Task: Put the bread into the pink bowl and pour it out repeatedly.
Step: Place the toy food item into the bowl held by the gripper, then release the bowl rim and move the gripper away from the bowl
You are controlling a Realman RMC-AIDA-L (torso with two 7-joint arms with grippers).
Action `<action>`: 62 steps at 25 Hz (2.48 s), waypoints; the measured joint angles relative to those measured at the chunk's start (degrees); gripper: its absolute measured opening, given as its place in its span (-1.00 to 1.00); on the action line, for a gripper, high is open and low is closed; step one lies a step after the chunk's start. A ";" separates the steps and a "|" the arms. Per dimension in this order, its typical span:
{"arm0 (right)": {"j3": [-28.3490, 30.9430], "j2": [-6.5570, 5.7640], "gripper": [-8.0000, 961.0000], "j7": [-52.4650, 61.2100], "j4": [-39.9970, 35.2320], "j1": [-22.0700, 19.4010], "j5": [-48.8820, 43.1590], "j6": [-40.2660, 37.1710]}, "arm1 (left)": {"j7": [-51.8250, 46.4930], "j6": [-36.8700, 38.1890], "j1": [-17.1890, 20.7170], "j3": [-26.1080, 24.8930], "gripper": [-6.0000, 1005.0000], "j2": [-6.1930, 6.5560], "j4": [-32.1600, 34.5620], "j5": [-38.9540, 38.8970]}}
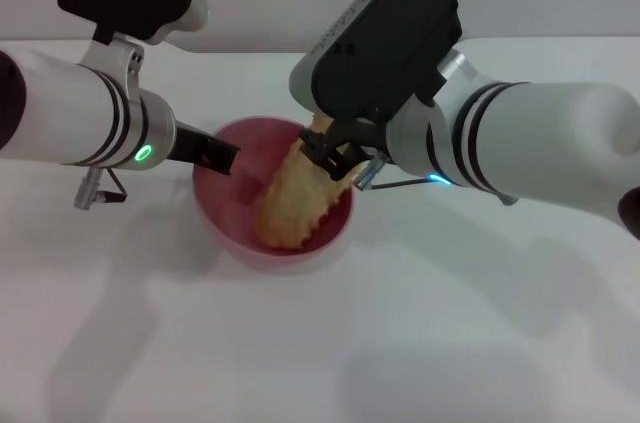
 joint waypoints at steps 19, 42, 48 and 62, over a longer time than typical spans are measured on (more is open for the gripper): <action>9.82 0.11 0.40 0.38 -1.26 -28.33 -12.43 -57.61 | 0.97 2.63 0.01 0.46 -0.89 -0.02 -1.65 -5.34; 15.32 0.28 0.39 -1.21 38.76 -33.09 1.63 -107.27 | 1.99 7.31 -0.30 0.51 -0.89 -0.16 -5.88 -10.58; 14.84 0.22 0.39 -1.21 39.33 -32.55 1.67 -106.15 | 2.11 11.69 -0.20 1.48 -0.89 -0.09 -10.73 -11.26; 14.48 -0.04 0.39 -0.78 40.93 -30.87 1.73 -104.71 | 2.12 14.78 -0.36 2.67 -0.89 -0.16 -13.61 -11.74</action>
